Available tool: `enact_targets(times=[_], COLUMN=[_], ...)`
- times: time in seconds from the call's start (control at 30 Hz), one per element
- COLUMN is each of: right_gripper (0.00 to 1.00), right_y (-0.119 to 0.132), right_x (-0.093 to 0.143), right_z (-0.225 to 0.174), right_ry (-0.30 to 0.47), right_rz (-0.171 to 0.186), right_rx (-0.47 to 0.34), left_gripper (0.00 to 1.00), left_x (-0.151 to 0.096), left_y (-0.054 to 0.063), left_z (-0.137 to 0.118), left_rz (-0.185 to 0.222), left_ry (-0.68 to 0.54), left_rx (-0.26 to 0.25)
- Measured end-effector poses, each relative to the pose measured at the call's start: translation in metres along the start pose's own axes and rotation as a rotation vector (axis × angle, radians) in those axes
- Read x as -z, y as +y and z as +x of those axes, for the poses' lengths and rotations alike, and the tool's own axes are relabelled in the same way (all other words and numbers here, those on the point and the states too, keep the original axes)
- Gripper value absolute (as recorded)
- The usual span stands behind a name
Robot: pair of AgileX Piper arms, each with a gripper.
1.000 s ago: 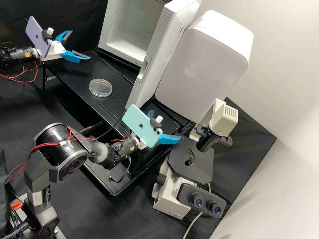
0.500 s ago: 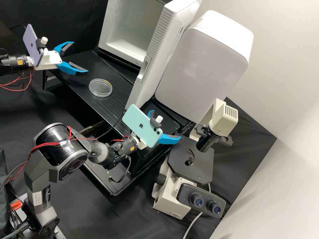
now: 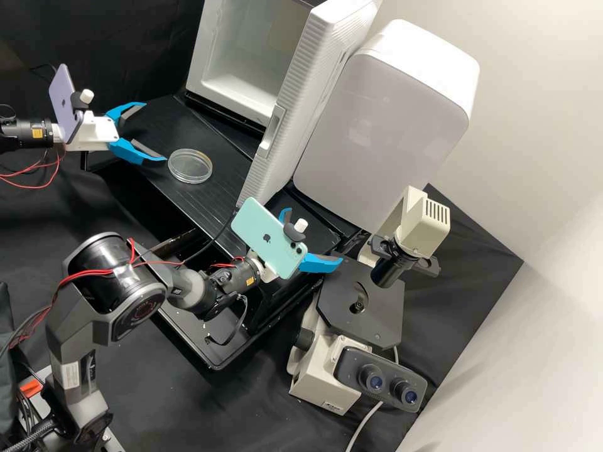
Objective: Place the petri dish in the incubator
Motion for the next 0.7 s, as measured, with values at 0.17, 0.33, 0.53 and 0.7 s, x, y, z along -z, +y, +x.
enact_targets(times=[0.17,0.33,0.53,0.7], right_gripper=[1.0,1.0,1.0,1.0], right_y=[0.0,0.0,0.0,0.0], right_x=[0.0,0.0,0.0,0.0], right_z=[0.0,0.0,0.0,0.0], right_ry=[0.0,0.0,0.0,0.0], right_rz=[0.0,0.0,0.0,0.0], right_rx=[0.0,0.0,0.0,0.0], left_gripper=[1.0,1.0,1.0,1.0], left_x=[-0.006,-0.01,-0.013,-0.014], left_y=[-0.009,-0.008,-0.007,-0.005], left_z=[0.007,0.017,0.031,0.042], left_rz=[-0.001,-0.005,-0.011,-0.023], left_ry=[-0.021,-0.034,-0.037,-0.034], left_rx=[0.062,0.066,0.076,0.091])
